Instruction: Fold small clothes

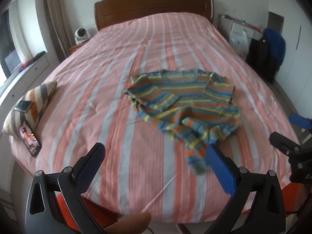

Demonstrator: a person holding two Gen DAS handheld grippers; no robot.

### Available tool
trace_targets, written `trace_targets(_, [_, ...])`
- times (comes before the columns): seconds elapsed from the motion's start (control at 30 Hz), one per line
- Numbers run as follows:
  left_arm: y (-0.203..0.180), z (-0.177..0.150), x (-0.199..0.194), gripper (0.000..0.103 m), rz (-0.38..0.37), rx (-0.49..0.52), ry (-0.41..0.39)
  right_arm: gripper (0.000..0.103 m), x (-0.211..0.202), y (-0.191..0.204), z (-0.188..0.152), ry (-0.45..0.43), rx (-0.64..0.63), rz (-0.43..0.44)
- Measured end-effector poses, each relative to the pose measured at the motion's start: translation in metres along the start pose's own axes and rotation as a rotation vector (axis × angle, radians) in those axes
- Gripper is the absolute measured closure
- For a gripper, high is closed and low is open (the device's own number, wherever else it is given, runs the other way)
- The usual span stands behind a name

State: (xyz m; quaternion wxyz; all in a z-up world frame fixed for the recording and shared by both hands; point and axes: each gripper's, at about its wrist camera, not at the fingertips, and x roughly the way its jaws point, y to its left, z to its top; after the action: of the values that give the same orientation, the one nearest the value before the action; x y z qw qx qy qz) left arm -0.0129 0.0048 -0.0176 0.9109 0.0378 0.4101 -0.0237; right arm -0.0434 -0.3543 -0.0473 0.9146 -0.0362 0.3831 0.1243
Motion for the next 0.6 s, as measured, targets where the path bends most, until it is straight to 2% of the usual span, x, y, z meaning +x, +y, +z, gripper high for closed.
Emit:
trace_targets(0.33, [0.008,-0.001,-0.002,0.0,0.019,-0.047,0.006,0.0,-0.009,0.007,-0.002,0.002,-0.01,0.014])
trace_targets(0.6, [0.008,-0.003,-0.001,0.0,0.025,-0.042,0.016,0.0,-0.001,0.012,-0.007,0.032,-0.008,0.02])
